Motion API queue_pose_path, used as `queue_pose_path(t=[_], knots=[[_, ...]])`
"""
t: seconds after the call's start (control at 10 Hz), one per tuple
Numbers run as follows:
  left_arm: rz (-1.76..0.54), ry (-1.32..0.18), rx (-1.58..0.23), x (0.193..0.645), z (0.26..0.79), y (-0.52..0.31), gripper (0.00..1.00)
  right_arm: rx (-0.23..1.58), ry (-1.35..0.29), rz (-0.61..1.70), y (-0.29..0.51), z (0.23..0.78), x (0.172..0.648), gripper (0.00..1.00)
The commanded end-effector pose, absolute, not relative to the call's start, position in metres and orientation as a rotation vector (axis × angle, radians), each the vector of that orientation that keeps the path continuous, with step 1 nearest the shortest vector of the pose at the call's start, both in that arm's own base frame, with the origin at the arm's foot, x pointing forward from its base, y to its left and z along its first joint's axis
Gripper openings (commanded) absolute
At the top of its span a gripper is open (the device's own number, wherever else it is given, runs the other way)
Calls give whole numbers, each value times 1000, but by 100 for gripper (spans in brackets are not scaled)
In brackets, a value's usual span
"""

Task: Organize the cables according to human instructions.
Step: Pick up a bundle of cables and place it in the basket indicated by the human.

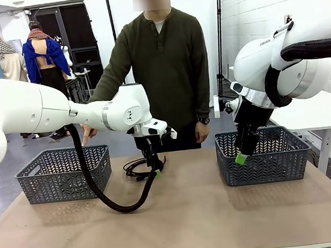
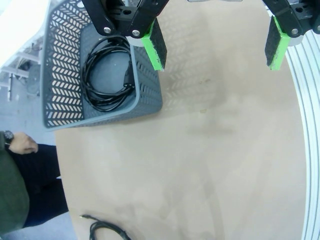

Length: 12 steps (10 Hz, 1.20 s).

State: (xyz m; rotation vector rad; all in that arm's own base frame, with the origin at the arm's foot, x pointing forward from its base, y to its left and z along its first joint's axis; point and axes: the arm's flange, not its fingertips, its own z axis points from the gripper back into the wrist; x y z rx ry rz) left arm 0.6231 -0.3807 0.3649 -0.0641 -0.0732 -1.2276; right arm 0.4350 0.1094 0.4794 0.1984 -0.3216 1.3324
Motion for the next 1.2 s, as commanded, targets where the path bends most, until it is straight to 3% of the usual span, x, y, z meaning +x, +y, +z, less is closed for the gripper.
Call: queue_pose_path(t=[0.0,0.2,0.4,1.1], knots=[[-1230,-77,-57,621,366,-379,100,188,-319,1321,110,480,438,100],[-1228,-73,-64,623,365,-381,100,188,-319,1321,110,480,438,100],[-1207,-101,-42,657,389,-381,100,188,-319,1321,110,480,438,100],[-1198,-80,-40,695,380,-397,100,188,-319,1321,110,480,438,100]])
